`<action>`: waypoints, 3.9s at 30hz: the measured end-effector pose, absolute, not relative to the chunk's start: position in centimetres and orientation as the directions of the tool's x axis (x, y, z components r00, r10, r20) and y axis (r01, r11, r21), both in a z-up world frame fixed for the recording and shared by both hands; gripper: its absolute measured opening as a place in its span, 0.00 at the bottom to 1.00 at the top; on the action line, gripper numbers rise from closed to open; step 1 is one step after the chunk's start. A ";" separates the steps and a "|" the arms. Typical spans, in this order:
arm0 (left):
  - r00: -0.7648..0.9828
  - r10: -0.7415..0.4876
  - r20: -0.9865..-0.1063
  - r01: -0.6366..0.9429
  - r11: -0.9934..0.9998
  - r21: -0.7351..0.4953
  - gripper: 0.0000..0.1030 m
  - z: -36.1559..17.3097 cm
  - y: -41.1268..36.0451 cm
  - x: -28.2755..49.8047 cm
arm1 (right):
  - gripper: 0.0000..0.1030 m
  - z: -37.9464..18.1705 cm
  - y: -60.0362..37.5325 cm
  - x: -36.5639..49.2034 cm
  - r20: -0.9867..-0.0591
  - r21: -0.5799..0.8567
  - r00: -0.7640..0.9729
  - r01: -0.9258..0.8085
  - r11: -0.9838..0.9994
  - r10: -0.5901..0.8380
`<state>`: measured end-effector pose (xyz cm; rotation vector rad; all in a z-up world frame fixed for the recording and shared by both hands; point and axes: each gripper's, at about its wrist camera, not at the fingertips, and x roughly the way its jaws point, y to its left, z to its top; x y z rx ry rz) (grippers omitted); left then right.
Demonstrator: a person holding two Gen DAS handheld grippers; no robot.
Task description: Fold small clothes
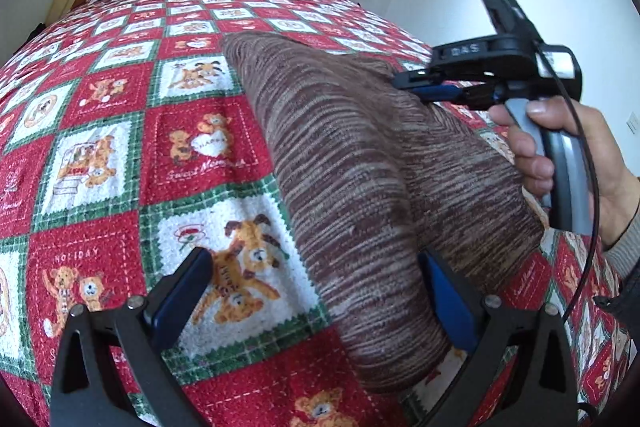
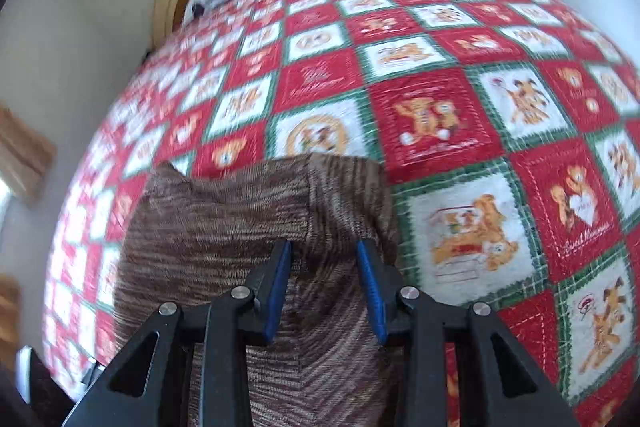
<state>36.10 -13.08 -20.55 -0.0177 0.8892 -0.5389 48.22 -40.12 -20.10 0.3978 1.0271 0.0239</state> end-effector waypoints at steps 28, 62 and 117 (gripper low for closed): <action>0.496 -0.431 -0.754 0.474 0.862 -0.181 1.00 -20.6 -13.7 34.3 | 0.35 -19.2 -36.5 29.7 -0.800 0.269 0.551 -0.021 0.963 0.235; 0.467 -0.509 -0.723 0.483 0.832 -0.274 0.78 -20.1 -14.1 35.1 | 0.59 -21.1 -44.7 44.7 -0.724 0.500 0.582 0.075 0.863 0.369; 0.656 -0.432 -0.619 0.255 0.899 -0.357 0.20 -10.6 8.1 21.8 | 0.23 -9.4 -17.8 39.6 -0.427 0.679 0.504 -0.371 0.634 0.751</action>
